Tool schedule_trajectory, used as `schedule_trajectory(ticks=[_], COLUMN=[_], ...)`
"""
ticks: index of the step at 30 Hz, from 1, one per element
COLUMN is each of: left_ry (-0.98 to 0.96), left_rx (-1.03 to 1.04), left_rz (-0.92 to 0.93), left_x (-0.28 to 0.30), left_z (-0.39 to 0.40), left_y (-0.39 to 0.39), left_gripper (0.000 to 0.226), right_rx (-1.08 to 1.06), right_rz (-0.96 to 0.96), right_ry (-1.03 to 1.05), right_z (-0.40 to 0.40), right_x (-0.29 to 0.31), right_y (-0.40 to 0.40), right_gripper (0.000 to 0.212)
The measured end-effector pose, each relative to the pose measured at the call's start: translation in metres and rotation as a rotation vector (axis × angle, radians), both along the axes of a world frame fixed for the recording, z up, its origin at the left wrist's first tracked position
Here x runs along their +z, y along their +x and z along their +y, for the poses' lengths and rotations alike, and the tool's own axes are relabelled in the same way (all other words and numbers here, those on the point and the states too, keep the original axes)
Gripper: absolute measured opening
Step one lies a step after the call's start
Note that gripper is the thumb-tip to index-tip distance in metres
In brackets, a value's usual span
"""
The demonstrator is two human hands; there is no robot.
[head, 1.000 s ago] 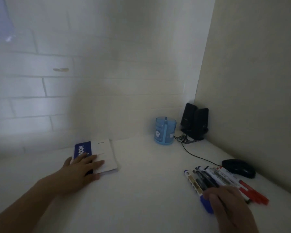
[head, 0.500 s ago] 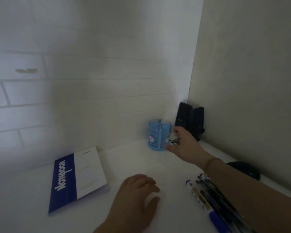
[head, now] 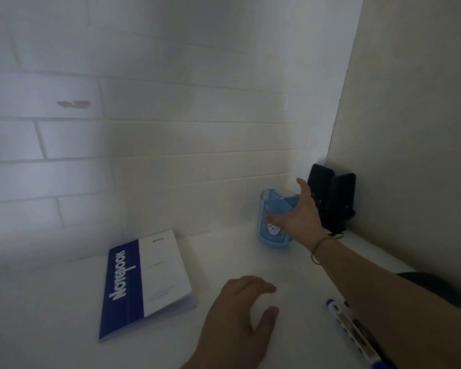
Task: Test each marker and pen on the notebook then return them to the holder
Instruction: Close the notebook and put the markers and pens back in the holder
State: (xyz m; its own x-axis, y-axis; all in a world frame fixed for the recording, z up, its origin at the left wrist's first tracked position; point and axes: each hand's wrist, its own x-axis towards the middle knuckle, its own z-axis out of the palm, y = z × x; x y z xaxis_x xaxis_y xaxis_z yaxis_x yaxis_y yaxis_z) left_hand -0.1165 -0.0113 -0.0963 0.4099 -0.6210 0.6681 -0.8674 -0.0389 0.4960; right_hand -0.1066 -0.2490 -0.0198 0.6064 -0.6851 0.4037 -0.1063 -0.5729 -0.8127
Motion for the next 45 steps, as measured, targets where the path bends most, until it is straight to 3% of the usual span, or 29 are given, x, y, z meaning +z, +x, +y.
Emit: schedule_trajectory(ticks=[3, 7, 10, 16, 18, 21, 23, 26, 29, 35, 38, 43, 45], left_ry=[-0.134, -0.250, -0.248, -0.219, -0.208, -0.171, -0.149, -0.132, -0.172, -0.188, -0.172, -0.135, -0.127], left_rx=[0.096, 0.090, -0.023, -0.314, -0.367, -0.432, -0.457, -0.499, -0.520, -0.381, -0.432, -0.446, -0.415], left_rz=[0.360, 0.597, 0.744, 1.027, 1.055, 1.065, 1.064, 1.071, 1.078, 0.997, 0.940, 0.778, 0.718], left_x=[0.012, 0.024, 0.022, 0.029, 0.029, 0.030, 0.029, 0.027, 0.027, 0.029, 0.028, 0.028, 0.030], left_z=[0.002, 0.002, 0.002, 0.003, 0.005, 0.008, 0.009, 0.008, 0.007, 0.009, 0.011, 0.013, 0.013], left_y=[-0.004, -0.007, -0.019, -0.041, -0.043, -0.046, -0.047, -0.050, -0.048, -0.037, -0.036, -0.039, -0.041], left_gripper=[0.024, 0.012, 0.033, 0.060, 0.065, 0.077, 0.077, 0.088, 0.083, 0.062, 0.058, 0.045, 0.044], right_rx=[0.111, 0.295, 0.412, 0.435, 0.400, 0.082, -0.109, -0.173, -0.126, -0.094, -0.125, -0.138, -0.078], right_rz=[-0.072, 0.019, 0.150, 0.190, 0.227, 0.182, 0.386, 0.817, 0.914, 0.909, 0.704, -0.192, -0.445], right_ry=[-0.001, 0.010, 0.032, 0.012, -0.078, -0.342, -0.615, -0.663, -0.710, -0.664, -0.538, 0.064, 0.163], right_z=[0.040, 0.106, 0.139, 0.154, 0.143, 0.111, 0.088, 0.079, 0.082, 0.092, 0.091, 0.085, 0.089], right_x=[0.015, 0.021, 0.012, -0.018, -0.021, -0.020, -0.018, -0.019, -0.022, -0.021, -0.018, 0.000, 0.013], right_y=[-0.053, -0.146, -0.194, -0.214, -0.218, -0.232, -0.241, -0.244, -0.244, -0.244, -0.243, -0.241, -0.239], right_gripper=[0.115, 0.115, 0.121, 0.118, 0.110, 0.038, 0.046, 0.051, 0.053, 0.031, 0.022, 0.019, 0.025])
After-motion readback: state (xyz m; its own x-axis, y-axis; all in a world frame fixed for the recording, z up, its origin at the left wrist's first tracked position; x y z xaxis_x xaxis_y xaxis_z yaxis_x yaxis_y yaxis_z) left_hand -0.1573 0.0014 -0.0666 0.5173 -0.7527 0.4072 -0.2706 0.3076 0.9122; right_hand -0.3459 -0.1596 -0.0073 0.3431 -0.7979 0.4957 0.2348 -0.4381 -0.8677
